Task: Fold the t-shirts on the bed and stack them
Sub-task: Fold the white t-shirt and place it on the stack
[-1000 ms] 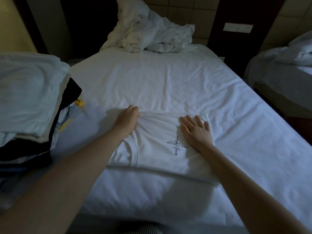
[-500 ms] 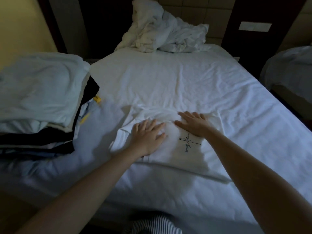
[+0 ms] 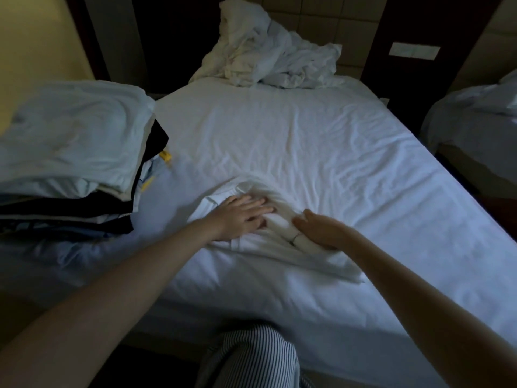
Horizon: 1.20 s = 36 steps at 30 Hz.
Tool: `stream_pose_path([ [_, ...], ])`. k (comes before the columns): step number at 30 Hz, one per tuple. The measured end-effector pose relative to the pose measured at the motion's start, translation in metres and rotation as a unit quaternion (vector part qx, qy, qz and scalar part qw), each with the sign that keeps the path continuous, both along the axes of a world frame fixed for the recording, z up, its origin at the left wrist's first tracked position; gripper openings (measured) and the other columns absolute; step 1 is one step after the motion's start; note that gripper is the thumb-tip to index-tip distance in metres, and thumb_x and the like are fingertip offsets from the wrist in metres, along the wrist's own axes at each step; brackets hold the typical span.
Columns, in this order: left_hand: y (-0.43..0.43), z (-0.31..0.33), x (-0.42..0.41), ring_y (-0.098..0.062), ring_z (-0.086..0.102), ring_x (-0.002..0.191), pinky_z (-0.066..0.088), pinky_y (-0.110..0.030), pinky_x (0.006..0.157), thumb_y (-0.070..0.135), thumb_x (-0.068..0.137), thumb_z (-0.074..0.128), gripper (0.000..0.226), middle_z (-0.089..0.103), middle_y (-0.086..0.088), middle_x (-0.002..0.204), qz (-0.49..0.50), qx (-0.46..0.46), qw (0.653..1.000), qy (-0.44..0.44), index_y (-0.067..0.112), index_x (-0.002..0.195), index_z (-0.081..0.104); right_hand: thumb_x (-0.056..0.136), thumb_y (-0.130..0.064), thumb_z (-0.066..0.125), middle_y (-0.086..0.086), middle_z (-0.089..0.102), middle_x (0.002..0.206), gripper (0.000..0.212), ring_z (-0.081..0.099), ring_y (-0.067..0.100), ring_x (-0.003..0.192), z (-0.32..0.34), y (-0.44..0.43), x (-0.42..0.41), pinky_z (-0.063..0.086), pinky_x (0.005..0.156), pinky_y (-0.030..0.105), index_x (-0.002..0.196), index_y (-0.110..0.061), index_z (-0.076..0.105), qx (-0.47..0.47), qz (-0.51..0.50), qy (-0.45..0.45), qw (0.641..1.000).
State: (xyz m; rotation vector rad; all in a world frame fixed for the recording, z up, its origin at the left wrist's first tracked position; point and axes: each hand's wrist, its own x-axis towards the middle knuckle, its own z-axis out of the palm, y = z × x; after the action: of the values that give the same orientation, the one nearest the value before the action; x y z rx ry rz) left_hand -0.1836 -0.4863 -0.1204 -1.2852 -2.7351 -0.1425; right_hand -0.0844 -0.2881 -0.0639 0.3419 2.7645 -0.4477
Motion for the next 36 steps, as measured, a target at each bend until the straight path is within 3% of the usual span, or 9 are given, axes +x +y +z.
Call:
stream_pose_path([
  [5, -0.015, 0.010, 0.014, -0.020, 0.040, 0.135, 0.029, -0.041, 0.113, 0.068, 0.090, 0.009, 0.075, 0.044, 0.002, 0.146, -0.093, 0.005, 0.996, -0.013, 0.025, 0.140, 0.046, 0.102, -0.040, 0.020, 0.019, 0.021, 0.153, 0.057, 0.030, 0.032, 0.137, 0.004, -0.017, 0.036, 0.023, 0.109, 0.037, 0.146, -0.005, 0.019, -0.018, -0.015, -0.058, 0.998],
  [9, -0.021, 0.014, 0.061, -0.032, 0.062, 0.100, 0.050, -0.040, 0.085, 0.034, 0.078, 0.053, 0.035, 0.066, -0.013, 0.106, 0.126, 0.288, 0.945, 0.090, 0.011, 0.102, 0.066, 0.098, -0.049, 0.033, 0.019, 0.041, 0.142, 0.060, 0.045, 0.033, 0.126, 0.015, -0.009, 0.020, 0.035, 0.101, 0.039, 0.142, -0.009, 0.028, -0.012, -0.007, 0.029, 0.999],
  [12, -0.031, 0.015, 0.102, -0.039, 0.051, 0.114, 0.045, -0.041, 0.093, 0.033, 0.079, 0.066, 0.060, 0.054, -0.024, 0.122, 0.374, 0.328, 0.859, -0.124, -0.004, 0.122, 0.046, 0.091, -0.055, 0.045, 0.018, 0.042, 0.142, 0.071, 0.045, 0.033, 0.125, 0.015, -0.011, 0.011, 0.038, 0.100, 0.039, 0.142, -0.008, 0.029, -0.082, -0.052, 0.096, 0.991],
  [15, -0.028, 0.014, 0.121, -0.037, 0.046, 0.124, 0.043, -0.036, 0.099, 0.035, 0.081, 0.070, 0.092, 0.041, -0.024, 0.138, 0.435, 0.358, 0.764, -0.313, -0.008, 0.140, 0.014, 0.084, -0.051, 0.060, 0.018, 0.042, 0.139, 0.083, 0.049, 0.033, 0.120, 0.009, -0.024, 0.008, 0.043, 0.092, 0.037, 0.142, -0.001, 0.027, -0.147, -0.108, 0.067, 0.981],
  [20, 0.004, 0.030, 0.111, -0.026, 0.061, 0.093, 0.056, -0.035, 0.067, 0.009, 0.073, 0.077, 0.073, 0.059, -0.016, 0.115, 0.393, 0.618, 0.485, -0.479, 0.003, 0.134, 0.036, 0.084, -0.026, 0.069, 0.021, 0.051, 0.129, 0.066, 0.055, 0.035, 0.110, 0.021, -0.031, 0.008, 0.049, 0.084, 0.041, 0.133, 0.006, 0.038, -0.305, -0.178, 0.020, 0.935],
  [24, 0.005, 0.047, 0.105, -0.020, 0.056, 0.074, 0.051, -0.030, 0.062, 0.007, 0.079, 0.070, 0.041, 0.058, -0.006, 0.084, 0.368, 0.597, 0.481, -0.526, 0.013, 0.117, 0.056, 0.090, -0.025, 0.062, 0.019, 0.058, 0.122, 0.051, 0.058, 0.032, 0.103, 0.042, -0.028, 0.018, 0.050, 0.081, 0.042, 0.130, 0.002, 0.047, -0.375, -0.198, 0.006, 0.906],
  [28, -0.015, 0.078, 0.088, -0.023, 0.060, 0.075, 0.050, -0.026, 0.053, 0.013, 0.083, 0.068, 0.034, 0.060, -0.010, 0.099, 0.307, 0.647, 0.518, -0.468, 0.023, 0.110, 0.051, 0.091, -0.029, 0.058, 0.015, 0.061, 0.097, 0.042, 0.058, 0.027, 0.084, 0.069, -0.013, 0.034, 0.051, 0.069, 0.042, 0.122, -0.002, 0.051, -0.439, -0.241, 0.023, 0.866],
  [32, -0.034, 0.127, 0.065, -0.023, 0.060, 0.087, 0.048, -0.026, 0.056, 0.012, 0.089, 0.062, 0.063, 0.059, -0.007, 0.116, 0.253, 0.578, 0.627, -0.457, 0.028, 0.143, 0.034, 0.091, -0.029, 0.057, 0.011, 0.064, 0.086, 0.024, 0.060, 0.023, 0.077, 0.088, 0.001, 0.041, 0.052, 0.064, 0.037, 0.098, -0.007, 0.060, -0.518, -0.246, 0.073, 0.816],
  [36, -0.027, 0.108, 0.066, -0.016, 0.063, 0.051, 0.049, -0.017, 0.040, 0.019, 0.093, 0.058, 0.012, 0.067, -0.008, 0.077, 0.287, 0.504, 0.614, -0.536, 0.009, 0.086, 0.058, 0.085, -0.034, 0.066, 0.016, 0.062, 0.103, 0.050, 0.063, 0.026, 0.083, 0.044, 0.011, 0.039, 0.053, 0.058, 0.029, 0.124, -0.004, 0.055, -0.471, -0.251, 0.119, 0.838],
])
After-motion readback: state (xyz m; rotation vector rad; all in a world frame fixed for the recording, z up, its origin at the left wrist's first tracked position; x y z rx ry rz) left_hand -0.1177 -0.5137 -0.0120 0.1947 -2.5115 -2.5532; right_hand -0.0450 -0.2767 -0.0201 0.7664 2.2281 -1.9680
